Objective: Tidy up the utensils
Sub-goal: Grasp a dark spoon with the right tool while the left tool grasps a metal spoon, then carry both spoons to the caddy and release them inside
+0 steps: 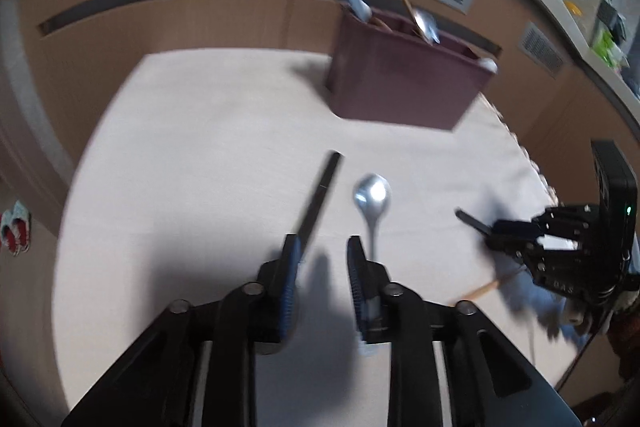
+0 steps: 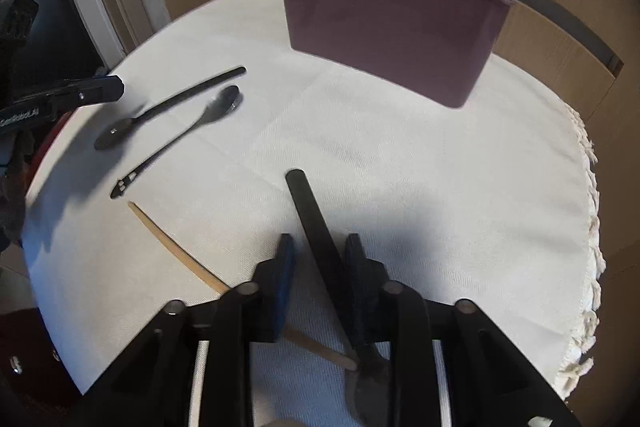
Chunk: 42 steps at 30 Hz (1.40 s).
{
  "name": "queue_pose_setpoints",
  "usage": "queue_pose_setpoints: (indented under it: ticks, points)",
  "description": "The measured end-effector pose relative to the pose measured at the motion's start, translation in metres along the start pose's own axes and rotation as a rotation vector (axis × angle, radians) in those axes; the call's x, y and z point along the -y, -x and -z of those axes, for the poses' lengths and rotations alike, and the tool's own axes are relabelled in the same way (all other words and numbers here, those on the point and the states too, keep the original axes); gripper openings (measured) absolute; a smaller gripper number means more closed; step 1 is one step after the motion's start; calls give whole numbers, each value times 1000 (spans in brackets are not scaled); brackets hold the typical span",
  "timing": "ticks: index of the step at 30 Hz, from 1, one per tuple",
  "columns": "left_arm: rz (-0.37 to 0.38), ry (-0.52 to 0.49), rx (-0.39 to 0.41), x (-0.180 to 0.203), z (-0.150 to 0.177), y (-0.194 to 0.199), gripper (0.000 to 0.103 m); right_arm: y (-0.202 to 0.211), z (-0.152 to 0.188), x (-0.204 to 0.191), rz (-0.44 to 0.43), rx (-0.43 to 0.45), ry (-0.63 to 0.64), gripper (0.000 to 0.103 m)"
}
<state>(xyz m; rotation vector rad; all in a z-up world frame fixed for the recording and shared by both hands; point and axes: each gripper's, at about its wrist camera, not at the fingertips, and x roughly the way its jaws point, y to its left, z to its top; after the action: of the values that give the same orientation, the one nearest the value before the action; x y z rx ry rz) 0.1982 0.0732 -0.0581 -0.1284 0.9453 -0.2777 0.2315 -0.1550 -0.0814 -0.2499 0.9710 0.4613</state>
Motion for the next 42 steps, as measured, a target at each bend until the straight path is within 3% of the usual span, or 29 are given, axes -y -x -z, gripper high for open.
queue_pose_setpoints:
  ticks: [2,6,14,25,33,35,37,42]
  points:
    - [13,-34,-35,12,-3,-13,38,2,1,-2,16,-10,14,11]
    - [-12,-67,-87,35,-19,-44,38,10,8,7,18,17,-44,11]
    - [-124,-135,-129,51,-41,-76,38,41,25,36,-8,105,-148,11]
    - [-111,-145,-168,51,-45,-79,38,62,27,45,46,219,-223,11]
    - [-115,-158,-181,52,-47,-82,38,66,32,40,44,233,-299,11]
    - [-118,-147,-166,52,-46,-82,37,68,34,40,37,236,-323,11]
    - [-135,-141,-146,54,-45,-80,29,73,38,40,41,256,-350,11]
    - [-105,-81,-119,57,-37,-73,29,87,47,42,52,295,-391,11]
